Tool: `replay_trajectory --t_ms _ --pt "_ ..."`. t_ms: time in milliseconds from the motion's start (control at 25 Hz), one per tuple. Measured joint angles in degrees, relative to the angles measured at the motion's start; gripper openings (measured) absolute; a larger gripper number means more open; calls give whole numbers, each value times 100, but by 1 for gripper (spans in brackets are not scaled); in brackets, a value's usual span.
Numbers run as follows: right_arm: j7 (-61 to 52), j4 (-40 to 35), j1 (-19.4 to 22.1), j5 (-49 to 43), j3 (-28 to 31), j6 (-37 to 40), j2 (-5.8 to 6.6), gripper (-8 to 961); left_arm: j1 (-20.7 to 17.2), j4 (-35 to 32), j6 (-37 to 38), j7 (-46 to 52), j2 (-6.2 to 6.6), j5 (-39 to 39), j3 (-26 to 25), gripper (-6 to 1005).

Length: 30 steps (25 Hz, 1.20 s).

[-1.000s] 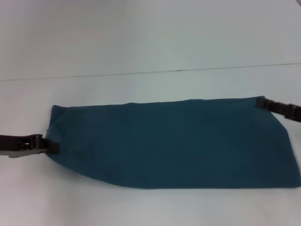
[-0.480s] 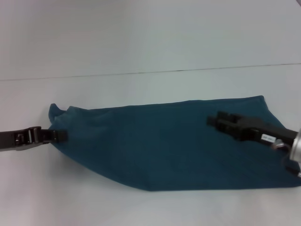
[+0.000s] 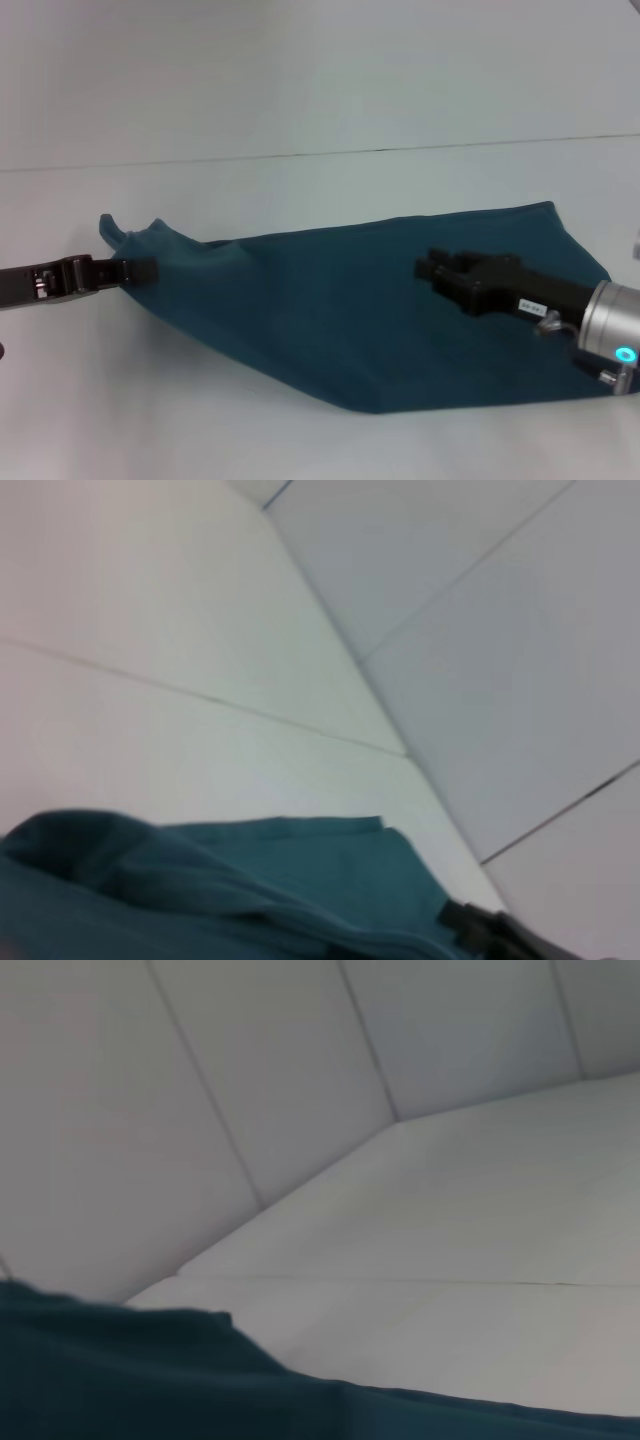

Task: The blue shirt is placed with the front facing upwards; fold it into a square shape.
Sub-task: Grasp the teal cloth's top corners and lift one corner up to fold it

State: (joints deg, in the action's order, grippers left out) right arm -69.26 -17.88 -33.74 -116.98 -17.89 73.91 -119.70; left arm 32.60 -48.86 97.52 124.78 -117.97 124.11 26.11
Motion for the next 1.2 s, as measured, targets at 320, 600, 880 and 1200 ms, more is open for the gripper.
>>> replay_trajectory --t_ms 320,600,880,1200 --pt "682 811 -523 -13 -9 -725 -40 171 46 0 185 -170 17 -89 -2 20" --pt "1026 1361 -1073 -38 -150 -1353 -55 -2 76 -10 213 -247 67 -94 -18 20" --pt "1060 1469 -1215 -44 -540 -1527 -69 -1 85 -35 232 -271 124 -99 -97 20" --pt "1061 1575 -1315 -44 -1040 -1624 -95 -1 95 -41 252 -364 138 -103 -187 19"
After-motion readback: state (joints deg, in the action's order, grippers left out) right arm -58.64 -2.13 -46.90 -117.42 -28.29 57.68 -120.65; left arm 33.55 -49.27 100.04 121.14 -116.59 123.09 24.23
